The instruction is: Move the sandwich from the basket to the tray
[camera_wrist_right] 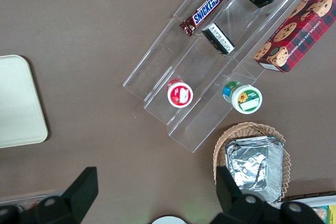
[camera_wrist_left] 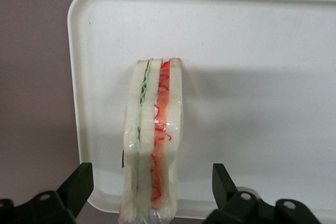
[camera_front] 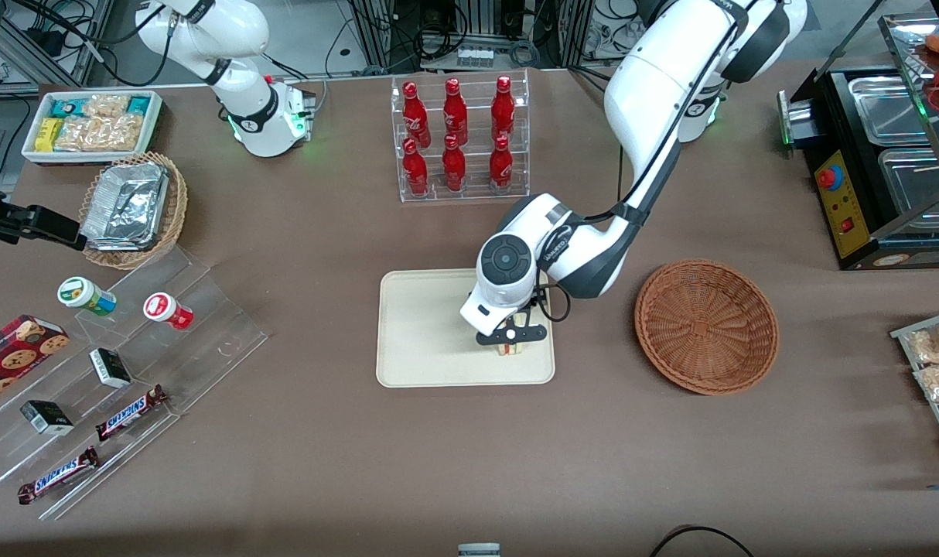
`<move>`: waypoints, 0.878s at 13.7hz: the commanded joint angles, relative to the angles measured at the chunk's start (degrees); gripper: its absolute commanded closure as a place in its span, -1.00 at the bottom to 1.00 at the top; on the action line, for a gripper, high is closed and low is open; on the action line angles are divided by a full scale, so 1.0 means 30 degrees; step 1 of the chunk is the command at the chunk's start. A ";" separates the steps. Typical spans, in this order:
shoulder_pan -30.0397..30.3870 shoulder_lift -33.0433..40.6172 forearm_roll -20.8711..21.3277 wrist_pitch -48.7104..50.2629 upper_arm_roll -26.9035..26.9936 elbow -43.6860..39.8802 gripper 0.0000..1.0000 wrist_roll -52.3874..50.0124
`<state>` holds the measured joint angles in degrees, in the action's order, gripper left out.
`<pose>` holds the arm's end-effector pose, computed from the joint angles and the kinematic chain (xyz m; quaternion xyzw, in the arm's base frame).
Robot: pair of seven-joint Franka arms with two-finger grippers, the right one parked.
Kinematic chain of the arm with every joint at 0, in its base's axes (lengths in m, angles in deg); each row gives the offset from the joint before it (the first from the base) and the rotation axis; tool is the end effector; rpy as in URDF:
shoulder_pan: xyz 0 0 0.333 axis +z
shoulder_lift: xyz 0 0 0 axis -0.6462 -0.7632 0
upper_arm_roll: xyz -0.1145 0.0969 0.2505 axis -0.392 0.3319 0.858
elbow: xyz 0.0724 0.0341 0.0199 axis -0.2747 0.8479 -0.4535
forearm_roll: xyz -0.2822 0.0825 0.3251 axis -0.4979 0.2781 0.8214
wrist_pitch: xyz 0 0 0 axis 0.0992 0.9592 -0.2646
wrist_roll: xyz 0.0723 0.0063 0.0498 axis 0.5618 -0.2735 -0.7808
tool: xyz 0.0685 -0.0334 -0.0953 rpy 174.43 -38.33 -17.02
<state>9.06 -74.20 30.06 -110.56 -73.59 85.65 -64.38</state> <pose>0.5654 -0.4833 0.2086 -0.9975 -0.0334 0.0598 0.0144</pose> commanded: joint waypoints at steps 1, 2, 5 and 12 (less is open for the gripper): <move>0.0055 0.0658 0.0315 0.0508 0.0173 -0.0395 -0.99 0.0061; 0.0346 0.1038 0.0316 0.0799 0.0173 -0.0366 -0.99 0.0149; 0.1545 0.1568 0.0025 0.1563 0.0115 -0.0395 -0.99 0.0180; 0.5500 0.3793 -0.0856 0.3345 0.0085 -0.0160 -0.99 0.2401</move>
<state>23.10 -65.76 28.36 -103.80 -72.93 84.11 -59.59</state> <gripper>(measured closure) 0.000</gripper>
